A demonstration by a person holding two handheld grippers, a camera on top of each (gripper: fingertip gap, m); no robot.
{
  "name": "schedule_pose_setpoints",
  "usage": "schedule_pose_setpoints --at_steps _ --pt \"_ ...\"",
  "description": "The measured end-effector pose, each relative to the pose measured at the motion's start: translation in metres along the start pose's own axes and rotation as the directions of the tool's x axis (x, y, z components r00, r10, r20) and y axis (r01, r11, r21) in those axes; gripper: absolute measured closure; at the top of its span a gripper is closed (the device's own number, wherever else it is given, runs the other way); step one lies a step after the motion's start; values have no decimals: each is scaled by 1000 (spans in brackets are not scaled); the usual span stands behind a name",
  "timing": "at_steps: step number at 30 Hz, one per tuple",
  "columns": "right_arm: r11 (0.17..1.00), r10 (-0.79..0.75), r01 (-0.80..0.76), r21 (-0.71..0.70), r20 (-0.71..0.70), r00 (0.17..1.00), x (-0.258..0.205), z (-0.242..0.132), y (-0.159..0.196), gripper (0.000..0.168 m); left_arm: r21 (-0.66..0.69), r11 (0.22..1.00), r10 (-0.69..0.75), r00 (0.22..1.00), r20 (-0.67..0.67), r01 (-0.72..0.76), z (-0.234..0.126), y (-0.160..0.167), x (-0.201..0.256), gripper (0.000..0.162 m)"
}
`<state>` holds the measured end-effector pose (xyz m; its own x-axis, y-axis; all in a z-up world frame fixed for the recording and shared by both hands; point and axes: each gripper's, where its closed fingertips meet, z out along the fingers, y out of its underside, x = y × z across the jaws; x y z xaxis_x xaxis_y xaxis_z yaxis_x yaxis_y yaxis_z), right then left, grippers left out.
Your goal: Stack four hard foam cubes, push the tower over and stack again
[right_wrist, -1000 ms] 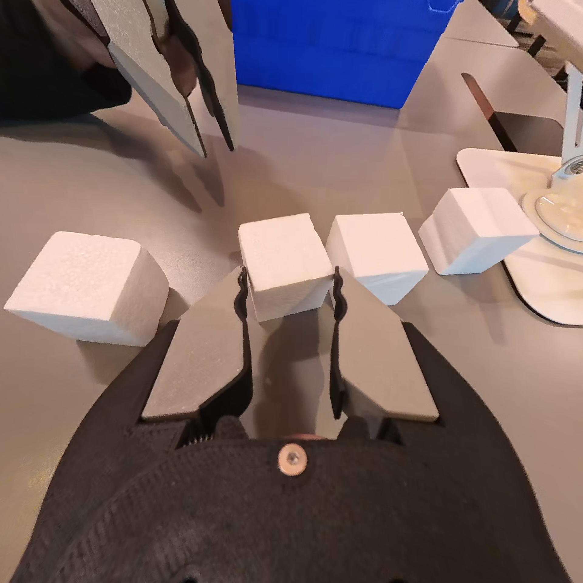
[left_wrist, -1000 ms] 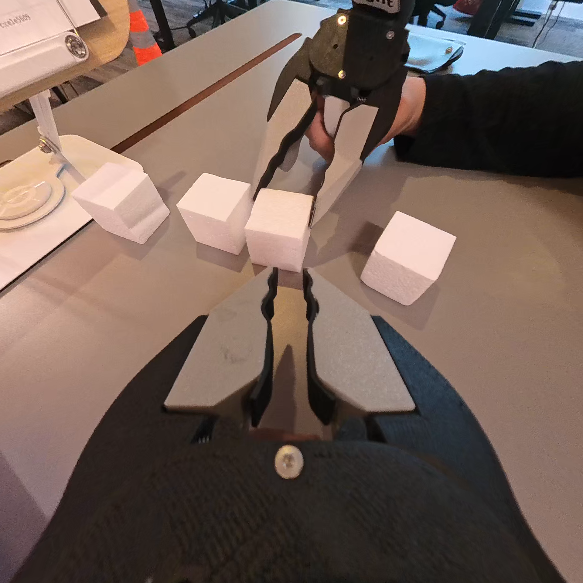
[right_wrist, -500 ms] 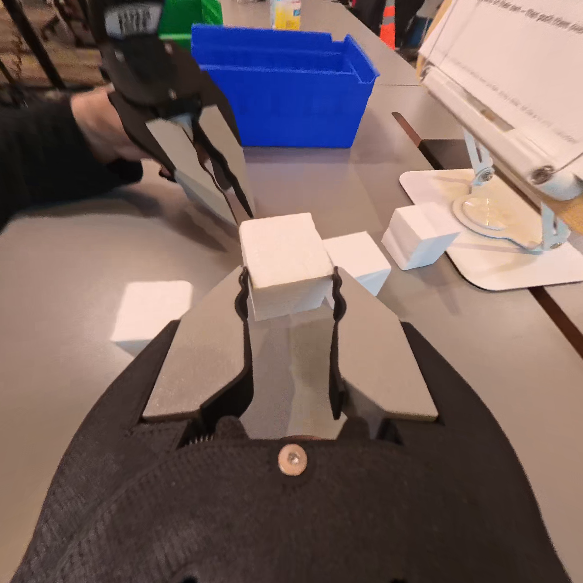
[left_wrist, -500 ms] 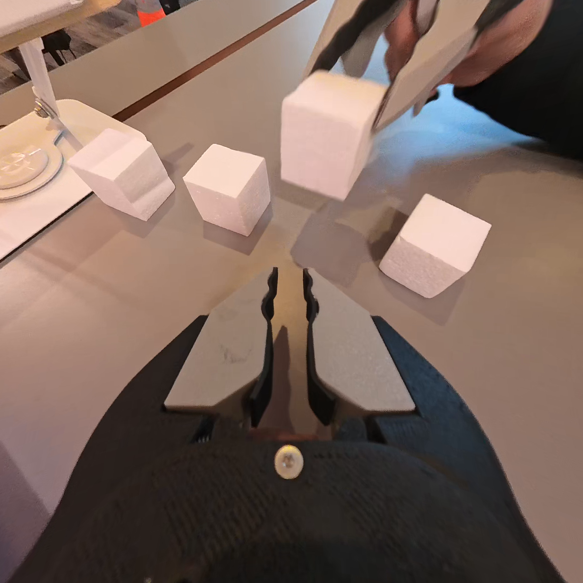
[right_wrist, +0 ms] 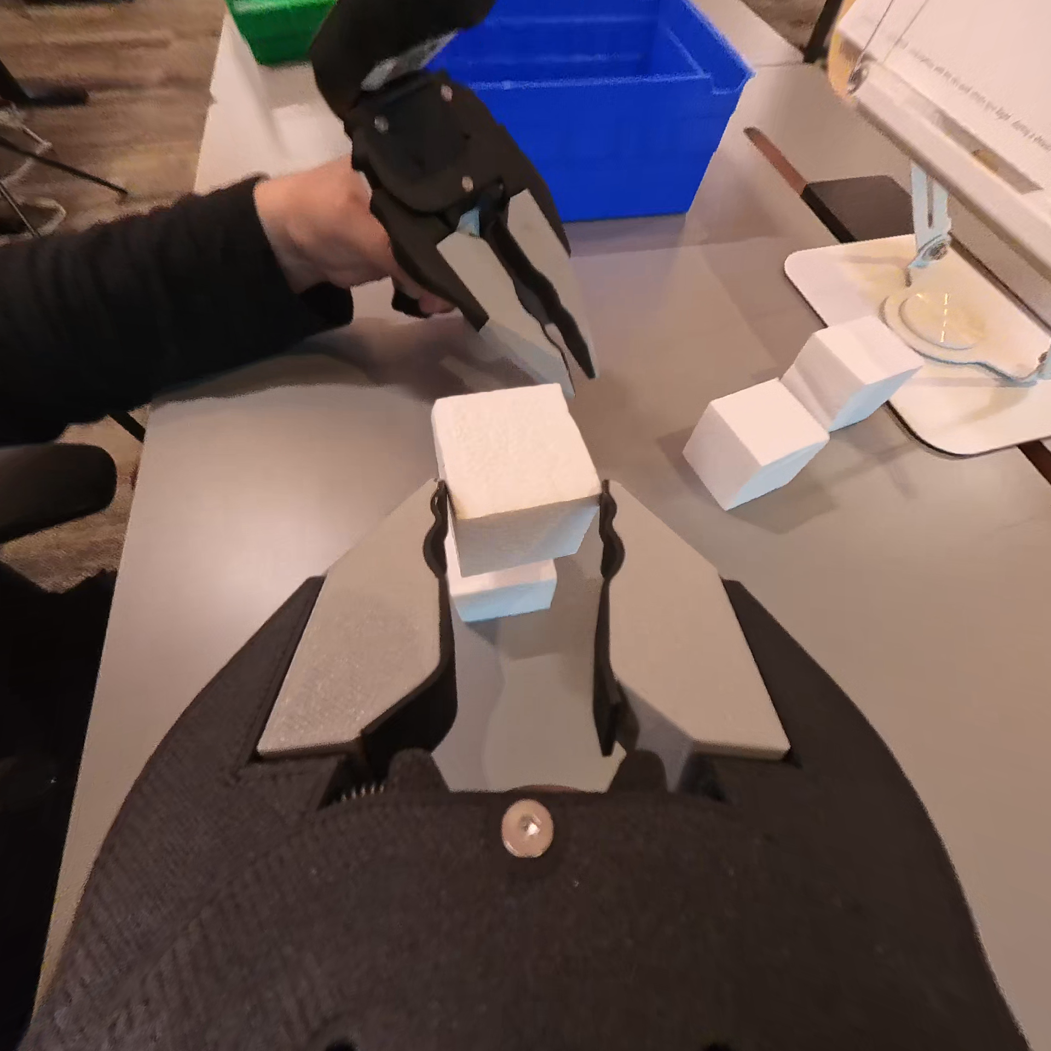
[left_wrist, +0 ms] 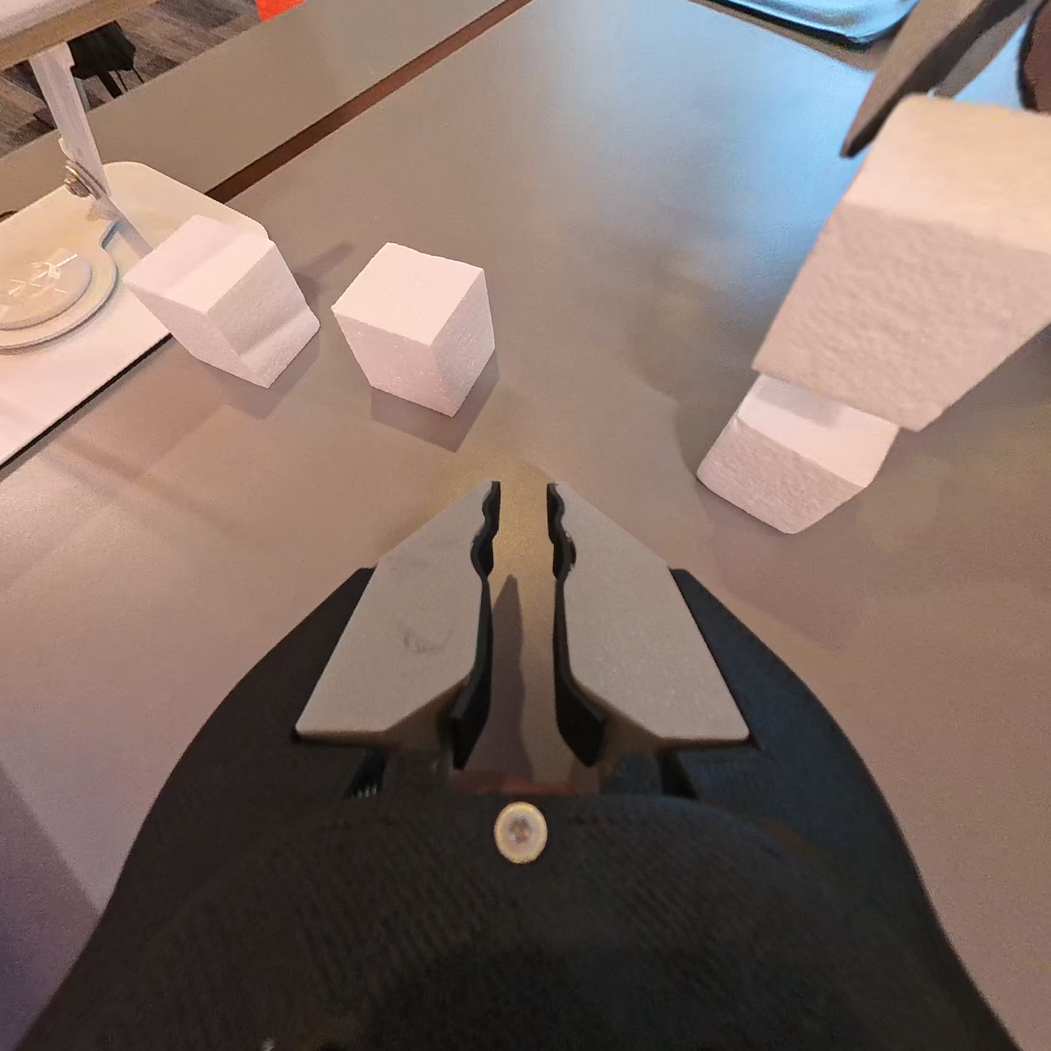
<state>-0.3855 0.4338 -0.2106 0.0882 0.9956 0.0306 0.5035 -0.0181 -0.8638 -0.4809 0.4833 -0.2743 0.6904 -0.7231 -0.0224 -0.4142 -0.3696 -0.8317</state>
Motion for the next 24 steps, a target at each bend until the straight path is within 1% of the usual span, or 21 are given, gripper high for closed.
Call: schedule_pose_setpoints --at_steps 3,6,17,24 --pt "999 -39 38 -19 -43 998 -1 2 6 117 -1 1000 3 1000 1 -3 0 0 0 148" --pt "1000 -10 10 -8 -17 1000 -8 4 8 117 -10 1000 3 1000 3 -3 1 2 0 147" --pt "999 -14 12 -34 -51 999 -5 8 15 117 -18 1000 8 1000 -1 -8 3 3 2 147" --pt "999 -12 10 -46 -43 999 -7 11 19 117 -22 1000 10 1000 -4 -10 3 3 3 147"
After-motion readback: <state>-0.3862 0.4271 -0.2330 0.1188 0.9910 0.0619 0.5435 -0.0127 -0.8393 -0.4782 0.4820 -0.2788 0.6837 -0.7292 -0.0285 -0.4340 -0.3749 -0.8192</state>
